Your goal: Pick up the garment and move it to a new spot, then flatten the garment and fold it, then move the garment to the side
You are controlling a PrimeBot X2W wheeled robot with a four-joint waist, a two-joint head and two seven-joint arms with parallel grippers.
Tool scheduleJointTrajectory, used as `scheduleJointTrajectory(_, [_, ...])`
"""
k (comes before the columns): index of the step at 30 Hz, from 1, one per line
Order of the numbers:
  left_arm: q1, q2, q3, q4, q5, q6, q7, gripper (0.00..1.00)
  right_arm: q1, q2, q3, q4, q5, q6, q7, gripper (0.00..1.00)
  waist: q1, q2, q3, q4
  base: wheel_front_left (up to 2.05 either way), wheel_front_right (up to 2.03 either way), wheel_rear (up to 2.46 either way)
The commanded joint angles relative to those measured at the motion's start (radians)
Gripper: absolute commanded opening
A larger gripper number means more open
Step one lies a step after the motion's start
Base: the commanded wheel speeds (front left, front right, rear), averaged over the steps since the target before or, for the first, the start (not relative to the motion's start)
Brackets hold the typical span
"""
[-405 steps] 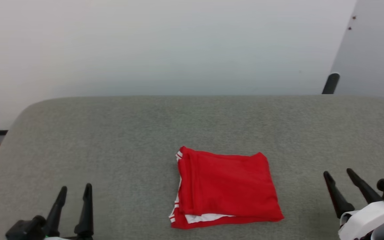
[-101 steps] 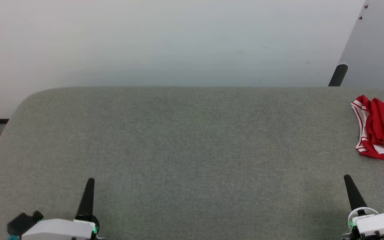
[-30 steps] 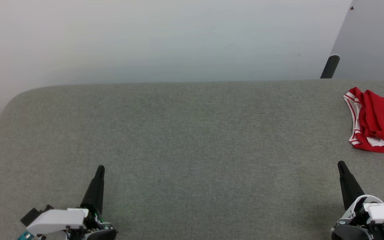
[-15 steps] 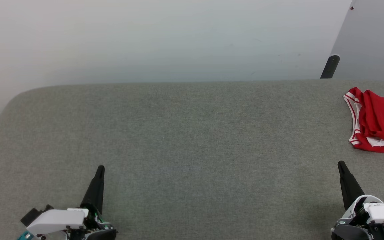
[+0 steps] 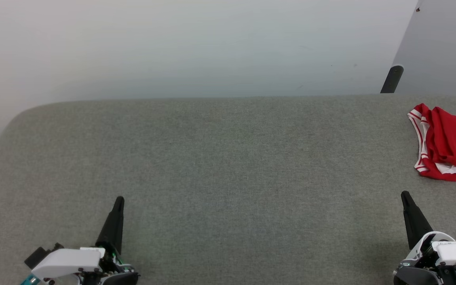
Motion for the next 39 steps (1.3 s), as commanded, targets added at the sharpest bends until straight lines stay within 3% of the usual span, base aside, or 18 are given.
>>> scheduleJointTrajectory(1, [-0.010, 0.000, 0.003, 0.001, -0.003, -0.004, 0.003, 0.00, -0.002, 0.003, 0.000, -0.002, 0.004, 0.000, 0.001, 0.00, 0.0000, -0.0001, 0.000, 0.000, 0.00, 0.00, 0.00])
scheduleJointTrajectory(39, [-0.010, 0.000, 0.003, 0.001, -0.003, -0.004, 0.003, 0.00, -0.002, 0.003, 0.000, -0.002, 0.004, 0.000, 0.001, 0.00, 0.0000, -0.0001, 0.000, 0.000, 0.00, 0.00, 0.00])
